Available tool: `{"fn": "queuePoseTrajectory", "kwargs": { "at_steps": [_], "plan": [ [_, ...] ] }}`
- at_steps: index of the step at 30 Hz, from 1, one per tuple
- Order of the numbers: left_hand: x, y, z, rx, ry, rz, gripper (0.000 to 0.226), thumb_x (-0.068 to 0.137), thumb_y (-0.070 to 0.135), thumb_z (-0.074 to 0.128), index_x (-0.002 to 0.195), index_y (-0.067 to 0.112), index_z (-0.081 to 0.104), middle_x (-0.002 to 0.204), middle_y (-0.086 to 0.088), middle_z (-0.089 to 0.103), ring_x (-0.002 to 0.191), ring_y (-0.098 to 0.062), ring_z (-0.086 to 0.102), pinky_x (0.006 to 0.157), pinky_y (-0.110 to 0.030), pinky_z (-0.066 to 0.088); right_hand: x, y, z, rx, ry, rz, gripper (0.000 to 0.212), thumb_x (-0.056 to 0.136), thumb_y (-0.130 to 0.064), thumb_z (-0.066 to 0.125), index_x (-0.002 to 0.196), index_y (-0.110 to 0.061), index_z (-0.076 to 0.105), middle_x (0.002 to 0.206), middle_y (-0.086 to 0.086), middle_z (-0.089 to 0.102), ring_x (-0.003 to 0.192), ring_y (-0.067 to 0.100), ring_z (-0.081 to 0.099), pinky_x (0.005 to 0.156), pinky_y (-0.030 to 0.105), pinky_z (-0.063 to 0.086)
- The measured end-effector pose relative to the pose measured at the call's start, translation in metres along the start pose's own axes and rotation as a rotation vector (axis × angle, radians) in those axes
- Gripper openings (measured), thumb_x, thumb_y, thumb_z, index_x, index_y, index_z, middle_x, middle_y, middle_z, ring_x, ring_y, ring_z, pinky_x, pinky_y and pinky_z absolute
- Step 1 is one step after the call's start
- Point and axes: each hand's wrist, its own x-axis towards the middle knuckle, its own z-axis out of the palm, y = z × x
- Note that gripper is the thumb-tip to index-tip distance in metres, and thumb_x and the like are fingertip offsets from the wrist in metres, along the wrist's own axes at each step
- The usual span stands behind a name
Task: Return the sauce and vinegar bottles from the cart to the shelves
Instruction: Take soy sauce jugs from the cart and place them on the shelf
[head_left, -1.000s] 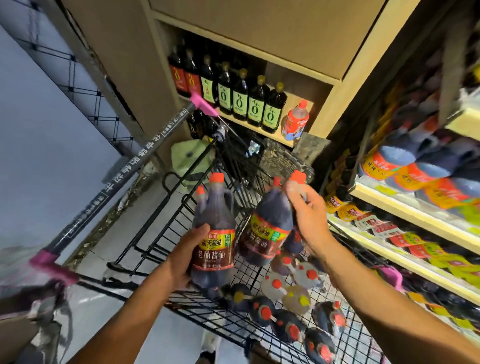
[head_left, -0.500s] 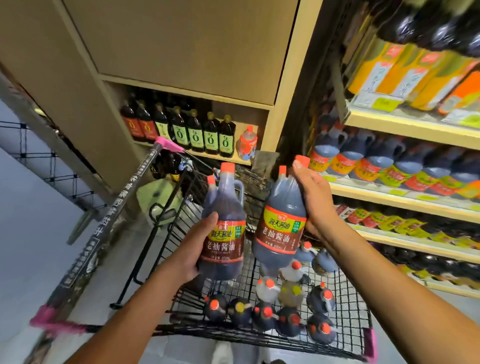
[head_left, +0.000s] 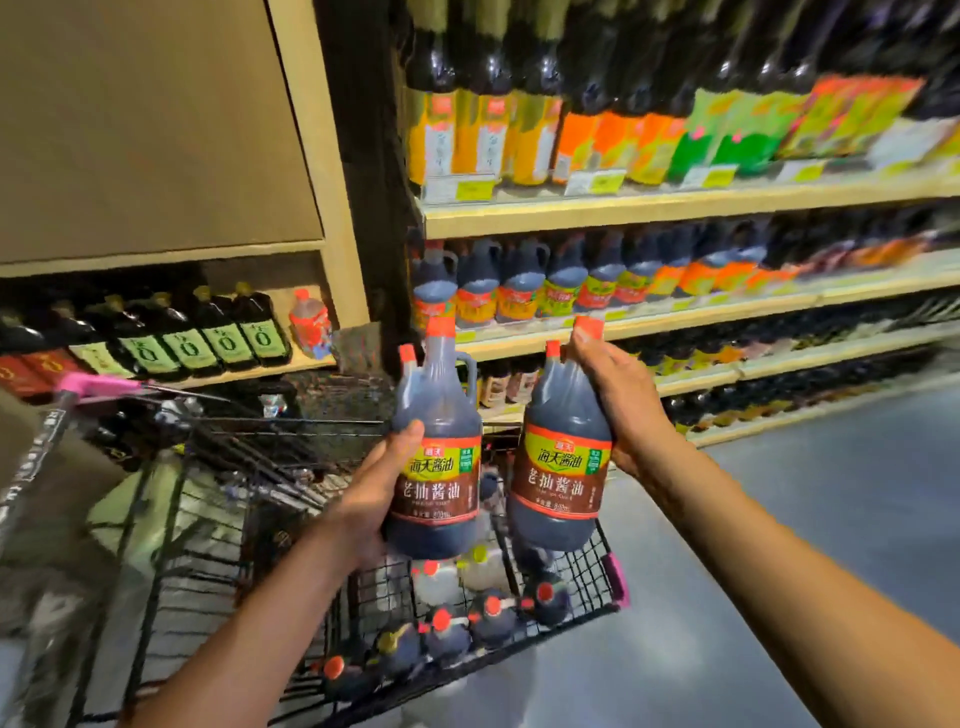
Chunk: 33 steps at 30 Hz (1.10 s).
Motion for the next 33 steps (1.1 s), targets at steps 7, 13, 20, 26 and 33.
{"fn": "queuePoseTrajectory", "kwargs": {
  "at_steps": [7, 13, 20, 26, 33],
  "plan": [
    [0.024, -0.046, 0.124, 0.100, -0.140, -0.098, 0.111, 0.044, 0.067, 0.093, 0.132, 0.007, 0.061, 0.122, -0.028, 0.068, 0.112, -0.044, 0.065, 0.103, -0.067, 0.045, -0.038, -0.020, -0.155, 0.054, 0.246, -0.025, 0.032, 0.088, -0.043, 0.072, 0.083, -0.012, 0.066, 0.081, 0.013, 0.070, 0.071, 0.025, 0.068, 0.070, 0.037, 0.055],
    [0.029, -0.100, 0.241, 0.242, -0.300, -0.163, 0.111, 0.038, 0.071, 0.090, 0.126, 0.010, 0.062, 0.109, -0.020, 0.075, 0.091, -0.031, 0.075, 0.078, -0.040, 0.061, -0.092, -0.035, -0.287, 0.073, 0.406, -0.006, 0.053, 0.081, -0.052, 0.076, 0.098, -0.003, 0.067, 0.100, 0.028, 0.070, 0.082, 0.037, 0.067, 0.080, 0.050, 0.057],
    [0.019, -0.170, 0.369, 0.276, -0.469, -0.229, 0.113, 0.033, 0.069, 0.093, 0.124, 0.010, 0.063, 0.105, -0.021, 0.075, 0.086, -0.030, 0.076, 0.069, -0.038, 0.062, -0.162, -0.033, -0.429, 0.083, 0.617, 0.013, 0.044, 0.075, -0.057, 0.077, 0.089, -0.016, 0.072, 0.102, 0.024, 0.073, 0.091, 0.044, 0.071, 0.089, 0.064, 0.055],
    [0.018, -0.217, 0.452, 0.341, -0.582, -0.282, 0.096, 0.045, 0.070, 0.088, 0.122, 0.017, 0.066, 0.109, -0.019, 0.075, 0.092, -0.030, 0.075, 0.076, -0.042, 0.062, -0.212, -0.023, -0.515, 0.149, 0.781, 0.019, 0.034, 0.088, -0.047, 0.071, 0.089, -0.014, 0.070, 0.104, 0.026, 0.072, 0.086, 0.037, 0.071, 0.089, 0.057, 0.057],
    [0.044, -0.262, 0.531, 0.475, -0.620, -0.389, 0.058, 0.076, 0.058, 0.057, 0.119, 0.019, 0.064, 0.103, -0.011, 0.078, 0.098, -0.035, 0.072, 0.097, -0.054, 0.053, -0.228, -0.017, -0.590, 0.194, 0.939, 0.006, 0.055, 0.070, -0.061, 0.077, 0.096, -0.013, 0.072, 0.103, 0.020, 0.074, 0.089, 0.036, 0.072, 0.087, 0.053, 0.059]
  ]
}}
